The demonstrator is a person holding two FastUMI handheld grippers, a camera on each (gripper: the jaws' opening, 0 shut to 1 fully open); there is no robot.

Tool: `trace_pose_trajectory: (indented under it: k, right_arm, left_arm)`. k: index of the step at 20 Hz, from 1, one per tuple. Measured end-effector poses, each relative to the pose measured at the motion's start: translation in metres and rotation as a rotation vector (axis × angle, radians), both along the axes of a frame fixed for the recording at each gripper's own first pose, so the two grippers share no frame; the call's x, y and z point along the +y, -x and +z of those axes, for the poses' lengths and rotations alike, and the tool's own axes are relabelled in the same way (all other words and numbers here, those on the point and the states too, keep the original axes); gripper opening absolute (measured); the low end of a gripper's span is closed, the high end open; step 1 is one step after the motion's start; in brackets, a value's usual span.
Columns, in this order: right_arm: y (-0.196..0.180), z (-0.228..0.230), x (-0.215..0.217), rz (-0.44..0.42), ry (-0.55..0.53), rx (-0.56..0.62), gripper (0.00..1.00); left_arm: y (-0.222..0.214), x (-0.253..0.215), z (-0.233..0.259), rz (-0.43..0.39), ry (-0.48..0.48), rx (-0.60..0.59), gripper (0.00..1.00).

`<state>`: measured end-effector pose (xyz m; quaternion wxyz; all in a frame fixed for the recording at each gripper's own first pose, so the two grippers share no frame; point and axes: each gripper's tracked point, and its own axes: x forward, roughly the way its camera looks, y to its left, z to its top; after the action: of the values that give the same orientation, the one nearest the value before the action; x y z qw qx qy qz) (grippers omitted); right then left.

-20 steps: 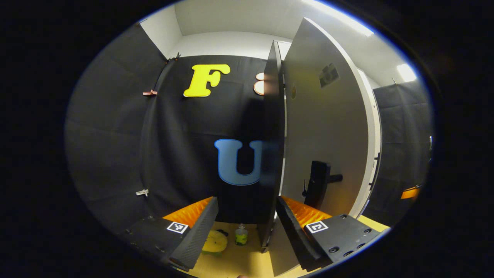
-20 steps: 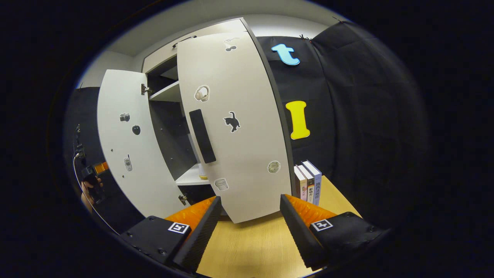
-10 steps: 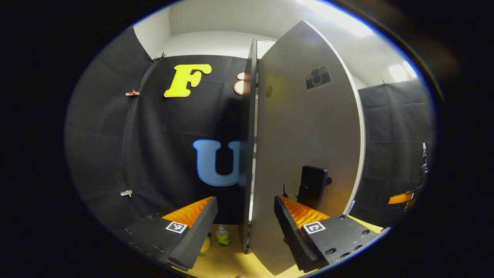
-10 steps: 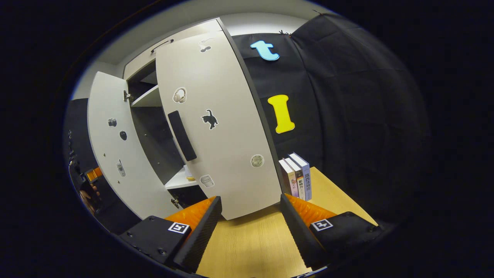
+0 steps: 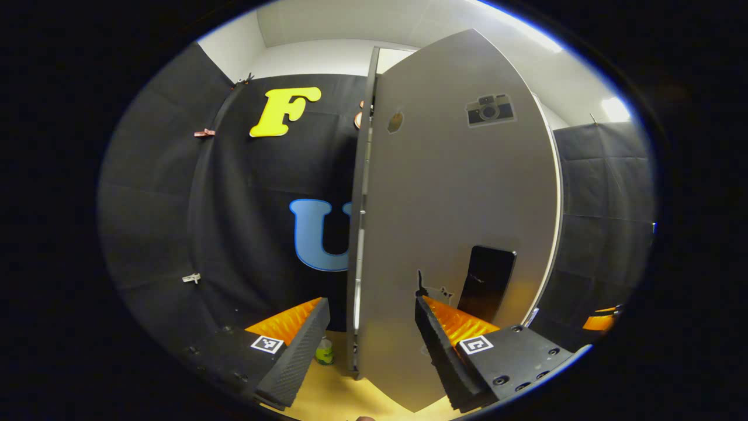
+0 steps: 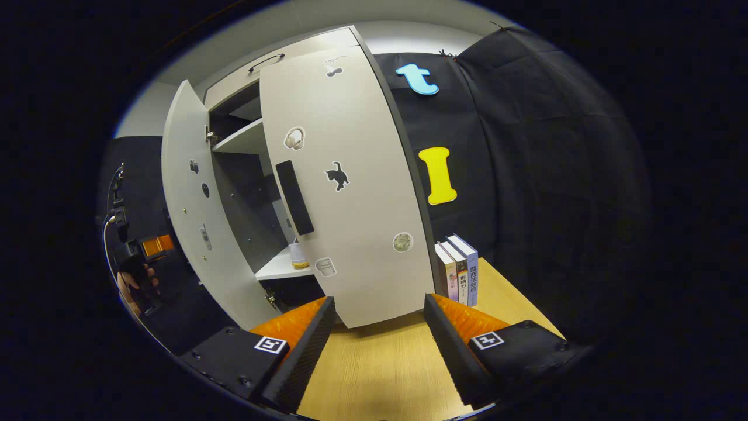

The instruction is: Grab one shoe with the right hand and put it into the shoe cabinet, grab the other shoe with the left hand and put it into the shoe cabinet; then close the right door with the right hand and the left door with the left hand.

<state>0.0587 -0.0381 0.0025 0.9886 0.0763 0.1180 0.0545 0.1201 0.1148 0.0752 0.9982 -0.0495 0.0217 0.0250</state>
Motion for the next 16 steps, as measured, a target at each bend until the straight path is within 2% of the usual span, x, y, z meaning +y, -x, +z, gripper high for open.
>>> trace_pose_trajectory:
  k: [3,6,7,9,12,16]
  right_arm:
    - [-0.001,0.001,0.003,0.004,-0.002,-0.01,0.98]
    - [0.003,0.003,0.005,0.008,-0.005,-0.016,0.98]
    - [0.004,0.003,0.004,0.007,-0.003,-0.02,0.98]
    - [0.006,0.004,0.002,0.0,-0.003,-0.028,0.98]
    - [0.007,0.016,-0.003,-0.026,-0.026,-0.087,0.98]
    - [0.009,0.027,-0.013,-0.073,-0.02,-0.145,0.98]
  left_arm:
    - [-0.001,-0.033,-0.003,-0.068,0.076,-0.017,0.94]
    - [0.008,-0.047,-0.015,-0.077,0.055,0.004,0.94]
    - [0.013,-0.047,-0.02,-0.07,0.041,0.009,0.92]
    - [0.026,-0.046,-0.027,-0.047,0.026,0.011,0.95]
    - [0.051,-0.04,-0.032,0.008,0.011,0.009,0.95]
    - [0.084,-0.036,-0.031,0.083,-0.054,-0.027,0.93]
